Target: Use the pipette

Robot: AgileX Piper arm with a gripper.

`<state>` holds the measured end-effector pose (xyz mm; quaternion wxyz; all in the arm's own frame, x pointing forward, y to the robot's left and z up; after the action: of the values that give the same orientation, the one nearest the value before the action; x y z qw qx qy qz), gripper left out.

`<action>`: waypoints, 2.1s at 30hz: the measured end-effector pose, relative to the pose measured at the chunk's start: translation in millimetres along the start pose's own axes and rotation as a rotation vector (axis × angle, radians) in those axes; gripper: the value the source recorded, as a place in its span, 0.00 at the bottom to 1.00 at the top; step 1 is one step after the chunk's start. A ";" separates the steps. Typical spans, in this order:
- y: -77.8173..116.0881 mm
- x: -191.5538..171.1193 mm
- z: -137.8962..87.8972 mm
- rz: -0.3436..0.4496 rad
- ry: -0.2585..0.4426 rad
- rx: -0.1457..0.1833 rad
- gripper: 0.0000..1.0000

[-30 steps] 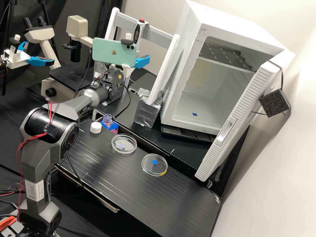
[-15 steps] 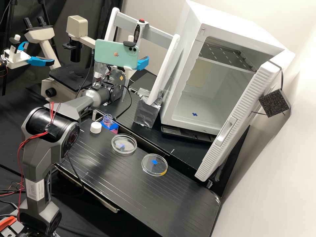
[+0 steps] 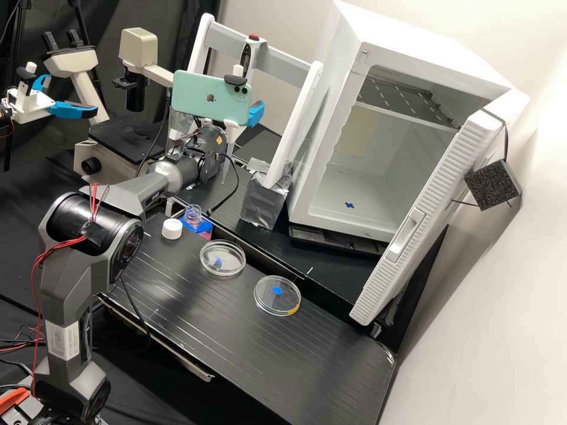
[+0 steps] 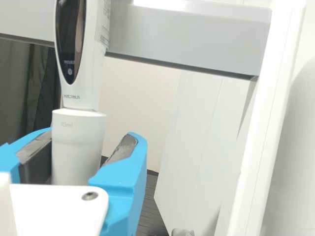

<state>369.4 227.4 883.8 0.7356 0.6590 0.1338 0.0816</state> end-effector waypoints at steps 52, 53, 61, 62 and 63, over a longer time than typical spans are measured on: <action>19.0 -11.2 -0.4 0.054 -0.035 0.054 0.00; 19.7 -11.2 -0.2 0.058 -0.034 0.056 0.00; 23.5 -11.4 -0.6 0.074 -0.027 0.089 0.00; 24.2 -12.0 -1.2 0.076 -0.025 0.091 0.00; 26.2 -13.1 -1.7 0.081 -0.024 0.091 0.00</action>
<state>357.9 228.2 910.7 0.7027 0.6975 0.1016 0.0974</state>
